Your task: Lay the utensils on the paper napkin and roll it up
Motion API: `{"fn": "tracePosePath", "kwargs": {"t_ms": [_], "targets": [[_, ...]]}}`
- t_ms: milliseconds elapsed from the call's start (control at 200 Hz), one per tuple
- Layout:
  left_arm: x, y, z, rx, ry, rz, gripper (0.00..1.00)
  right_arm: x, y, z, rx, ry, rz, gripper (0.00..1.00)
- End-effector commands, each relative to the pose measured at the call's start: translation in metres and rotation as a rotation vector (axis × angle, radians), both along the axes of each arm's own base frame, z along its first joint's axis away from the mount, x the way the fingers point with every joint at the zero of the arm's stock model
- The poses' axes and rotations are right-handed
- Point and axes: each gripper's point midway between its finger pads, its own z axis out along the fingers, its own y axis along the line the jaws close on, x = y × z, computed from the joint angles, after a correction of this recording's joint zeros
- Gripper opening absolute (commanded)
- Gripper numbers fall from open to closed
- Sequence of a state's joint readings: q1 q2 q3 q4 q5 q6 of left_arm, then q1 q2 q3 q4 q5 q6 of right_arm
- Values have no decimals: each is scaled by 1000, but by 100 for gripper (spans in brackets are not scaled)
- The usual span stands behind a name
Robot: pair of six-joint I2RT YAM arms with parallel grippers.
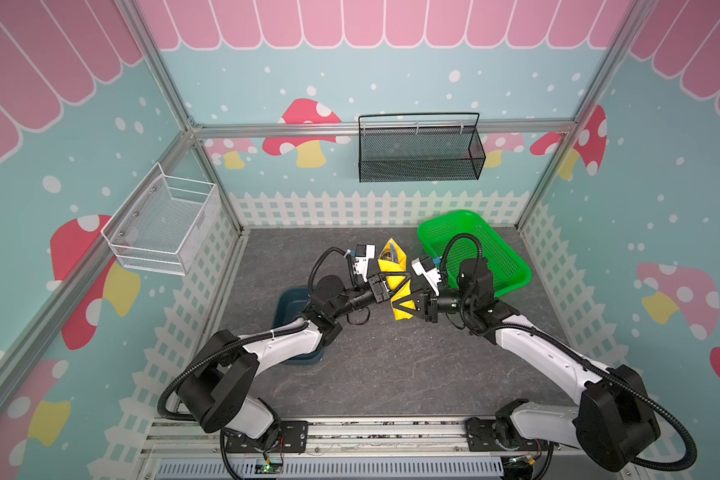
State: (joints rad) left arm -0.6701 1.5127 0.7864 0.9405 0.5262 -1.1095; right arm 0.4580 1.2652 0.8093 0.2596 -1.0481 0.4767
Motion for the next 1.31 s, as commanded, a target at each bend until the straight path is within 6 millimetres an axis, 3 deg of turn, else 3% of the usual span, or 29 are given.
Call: {"fn": "tracePosePath", "kwargs": {"t_ms": [0, 185, 595, 1011, 1301], "targets": [[11, 7, -1, 0, 18, 66, 42, -15, 0, 19, 58, -82, 66, 11], [9, 5, -6, 15, 20, 47, 55, -15, 0, 19, 63, -75, 66, 10], [0, -10, 0, 12, -5, -70, 57, -16, -1, 20, 70, -68, 79, 10], [-1, 0, 3, -4, -15, -34, 31, -5, -8, 20, 67, -61, 5, 10], [0, 3, 1, 0, -8, -23, 28, 3, -14, 20, 73, -49, -53, 10]]}}
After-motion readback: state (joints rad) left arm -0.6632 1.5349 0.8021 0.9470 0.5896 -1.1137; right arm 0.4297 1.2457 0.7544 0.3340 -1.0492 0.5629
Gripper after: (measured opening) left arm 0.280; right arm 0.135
